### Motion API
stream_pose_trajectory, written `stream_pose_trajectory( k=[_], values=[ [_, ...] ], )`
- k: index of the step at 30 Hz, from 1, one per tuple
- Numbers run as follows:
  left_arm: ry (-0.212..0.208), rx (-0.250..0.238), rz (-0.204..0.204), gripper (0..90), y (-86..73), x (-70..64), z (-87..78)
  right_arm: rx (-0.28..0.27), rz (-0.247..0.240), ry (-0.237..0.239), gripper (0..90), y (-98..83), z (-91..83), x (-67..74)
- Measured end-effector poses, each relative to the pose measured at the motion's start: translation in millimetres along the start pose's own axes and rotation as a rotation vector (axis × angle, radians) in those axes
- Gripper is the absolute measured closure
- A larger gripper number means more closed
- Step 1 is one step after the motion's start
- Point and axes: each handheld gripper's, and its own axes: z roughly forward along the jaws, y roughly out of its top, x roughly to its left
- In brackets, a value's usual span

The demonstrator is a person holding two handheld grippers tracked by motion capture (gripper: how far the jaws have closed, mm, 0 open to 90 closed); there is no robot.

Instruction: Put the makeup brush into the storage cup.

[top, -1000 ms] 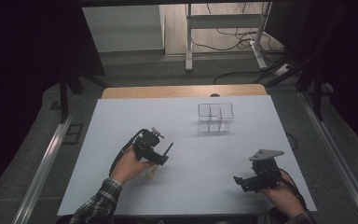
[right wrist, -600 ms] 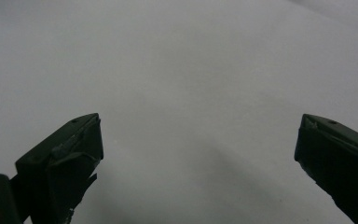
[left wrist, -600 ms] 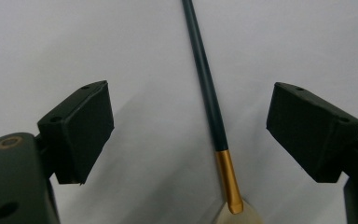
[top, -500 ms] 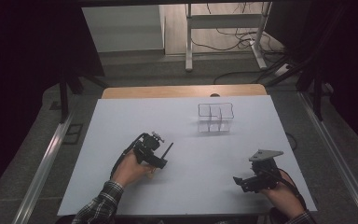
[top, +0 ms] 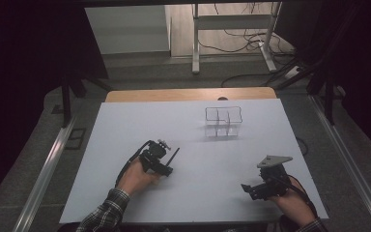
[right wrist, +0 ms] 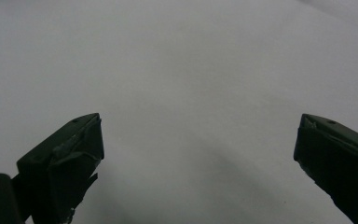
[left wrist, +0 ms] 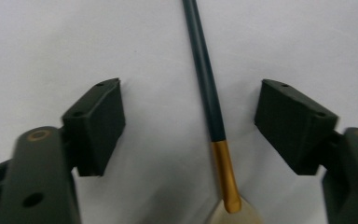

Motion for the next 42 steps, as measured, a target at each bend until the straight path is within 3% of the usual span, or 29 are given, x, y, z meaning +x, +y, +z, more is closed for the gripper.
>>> stream_pose_trajectory(
  k=[7,12,16,22,34,42],
  values=[
    [-0.005,0.011,0.001,58.2,-0.7,-2.6,-5.1,0.005,-0.012,0.006,1.9,0.1,0.5,0.8],
    [-0.033,0.005,0.004,83.5,-2.3,-2.0,-5.7,0.008,-0.011,0.008,2.0,0.1,0.6,1.5],
    [-0.044,0.000,0.011,83.8,-3.0,-0.4,-5.8,0.009,-0.014,0.009,2.1,0.1,0.5,1.5],
    [-0.040,-0.025,0.060,83.8,-3.0,1.0,-9.4,0.007,-0.016,0.012,2.1,0.2,0.4,1.4],
    [-0.107,-0.118,0.086,83.7,-7.1,7.1,-31.4,0.002,-0.014,0.021,1.8,0.1,0.5,0.4],
    [-0.132,-0.177,0.134,83.6,-9.2,-2.8,-43.4,-0.011,-0.013,0.028,1.6,0.1,0.2,0.5]
  ],
)
